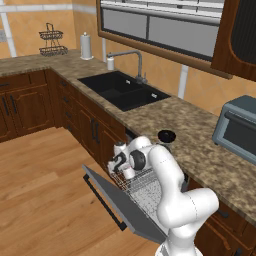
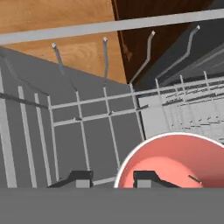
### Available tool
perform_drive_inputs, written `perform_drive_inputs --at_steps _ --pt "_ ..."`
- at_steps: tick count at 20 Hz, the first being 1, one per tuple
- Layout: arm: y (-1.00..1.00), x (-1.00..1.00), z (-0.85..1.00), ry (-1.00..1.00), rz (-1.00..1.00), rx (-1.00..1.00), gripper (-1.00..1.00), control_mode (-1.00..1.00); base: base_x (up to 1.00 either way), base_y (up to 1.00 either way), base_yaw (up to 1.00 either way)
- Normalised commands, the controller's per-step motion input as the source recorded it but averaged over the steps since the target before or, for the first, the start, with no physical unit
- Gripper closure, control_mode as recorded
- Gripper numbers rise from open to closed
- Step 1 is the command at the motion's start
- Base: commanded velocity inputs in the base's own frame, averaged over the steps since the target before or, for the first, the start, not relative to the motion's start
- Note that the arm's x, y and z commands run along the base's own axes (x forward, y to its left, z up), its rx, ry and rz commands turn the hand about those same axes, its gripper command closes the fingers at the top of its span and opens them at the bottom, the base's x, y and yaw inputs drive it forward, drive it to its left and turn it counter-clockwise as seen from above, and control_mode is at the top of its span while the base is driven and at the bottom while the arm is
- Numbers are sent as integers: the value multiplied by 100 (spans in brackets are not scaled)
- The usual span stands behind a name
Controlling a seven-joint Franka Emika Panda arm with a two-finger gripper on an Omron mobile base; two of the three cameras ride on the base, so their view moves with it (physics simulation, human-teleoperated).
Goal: Pick up the cup and bowl from the counter, place them in the dishwasher, and close the dishwasher door.
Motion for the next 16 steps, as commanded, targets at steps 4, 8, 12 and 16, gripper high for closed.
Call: perform_drive_inputs --at_steps 4,8,12,16 --pt "0 -20 35 -12 0 0 -100 -100 0 0 0" --pt "-1 -58 66 -20 -1 0 -100 -100 0 0 0" --pt "-9 -86 65 -16 -3 1 -100 -100 0 0 0" --pt "-55 -100 61 -18 0 11 -100 -100 0 0 0"
